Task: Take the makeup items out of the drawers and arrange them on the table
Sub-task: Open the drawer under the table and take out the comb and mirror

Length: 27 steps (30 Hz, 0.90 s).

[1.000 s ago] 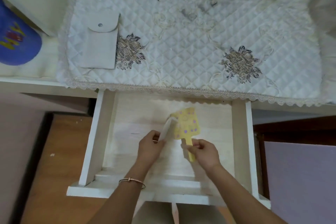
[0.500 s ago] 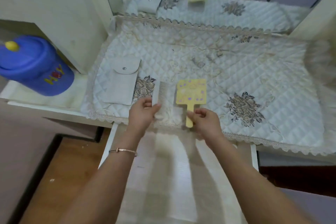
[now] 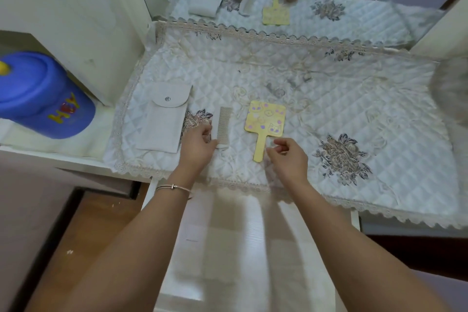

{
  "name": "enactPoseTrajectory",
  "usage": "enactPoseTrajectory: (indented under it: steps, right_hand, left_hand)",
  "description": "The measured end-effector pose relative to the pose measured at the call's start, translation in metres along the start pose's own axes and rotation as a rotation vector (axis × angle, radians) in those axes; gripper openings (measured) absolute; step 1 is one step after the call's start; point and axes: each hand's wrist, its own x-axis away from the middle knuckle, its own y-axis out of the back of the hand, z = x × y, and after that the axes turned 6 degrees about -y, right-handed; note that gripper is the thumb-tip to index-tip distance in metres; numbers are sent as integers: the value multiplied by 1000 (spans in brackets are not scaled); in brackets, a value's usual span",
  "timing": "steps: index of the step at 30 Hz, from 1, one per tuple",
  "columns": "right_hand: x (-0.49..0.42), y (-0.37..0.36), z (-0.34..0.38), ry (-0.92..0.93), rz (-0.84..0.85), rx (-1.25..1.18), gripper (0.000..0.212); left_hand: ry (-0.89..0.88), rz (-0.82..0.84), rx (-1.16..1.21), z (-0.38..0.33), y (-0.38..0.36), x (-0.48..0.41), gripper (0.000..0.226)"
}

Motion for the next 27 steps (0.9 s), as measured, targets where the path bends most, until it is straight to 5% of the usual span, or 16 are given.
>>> enactPoseTrajectory:
  steps: [5,13,18,27]
  right_hand:
    - [43,29,-28,126,67,131,20]
    - [176,72,-143,28,369,617,28]
    - [242,82,-181,-26,427,649,32]
    - [261,88,-191,152,430,747,34]
  left_hand:
    - [-144,53,-31,15,8,67,30]
    - [-141,603,-318,108,13,220,27]
    - [-115,706,-344,136,23,273,33]
    - [-311,729,-381,147,34,284,38]
